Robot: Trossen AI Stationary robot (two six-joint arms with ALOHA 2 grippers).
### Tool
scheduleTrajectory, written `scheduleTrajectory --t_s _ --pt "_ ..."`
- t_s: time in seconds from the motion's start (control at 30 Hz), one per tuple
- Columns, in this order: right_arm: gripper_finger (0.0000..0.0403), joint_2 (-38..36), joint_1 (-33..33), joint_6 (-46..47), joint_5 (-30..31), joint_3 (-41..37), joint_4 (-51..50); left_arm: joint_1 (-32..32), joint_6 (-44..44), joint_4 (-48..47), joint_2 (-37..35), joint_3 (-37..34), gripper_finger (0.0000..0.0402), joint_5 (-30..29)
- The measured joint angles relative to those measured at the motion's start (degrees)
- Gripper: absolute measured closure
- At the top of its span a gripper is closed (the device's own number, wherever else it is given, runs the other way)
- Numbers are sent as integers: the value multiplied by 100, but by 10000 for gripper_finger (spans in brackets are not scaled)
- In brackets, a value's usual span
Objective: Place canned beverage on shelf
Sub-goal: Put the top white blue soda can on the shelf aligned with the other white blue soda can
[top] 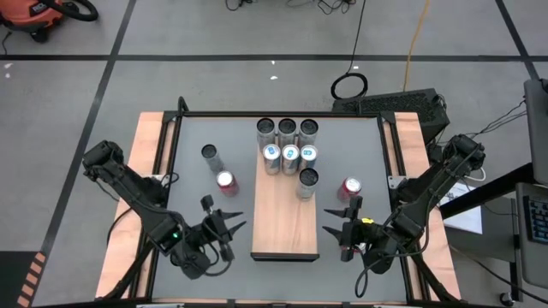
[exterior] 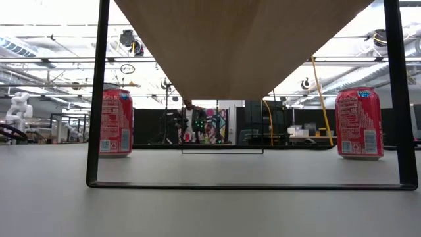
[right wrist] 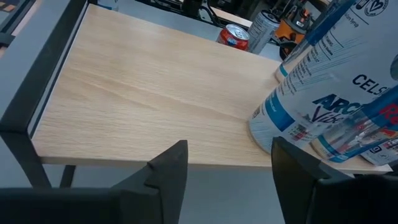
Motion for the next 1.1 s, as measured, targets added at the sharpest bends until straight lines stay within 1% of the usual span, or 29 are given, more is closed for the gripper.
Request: scheduleTrajectory --t_s 0.1,0.27,0.37,0.47,0.7,0.87,0.97,1.1 --pt "232 0 0 2 -2 0 0 -8 -406 -312 -2 0 290 12" --pt "232 0 0 2 -2 0 2 -46 -805 -432 -2 0 290 15" --pt "232 0 0 2 -4 0 2 -44 -1191 -683 -2 0 290 -11" --pt "232 0 0 15 -8 0 3 33 -1764 -1221 -2 0 290 -18" --pt "232 -2 2 105 -179 0 6 399 -2598 -2484 -2 0 290 497" --pt "232 -2 0 153 -175 0 4 813 -3597 -3492 -2 0 289 673" --pt "232 -2 2 155 -175 0 4 1084 -3995 -3878 -2 0 275 911" --pt "232 -2 1 155 -173 0 4 1432 -3931 -4015 0 0 228 1355"
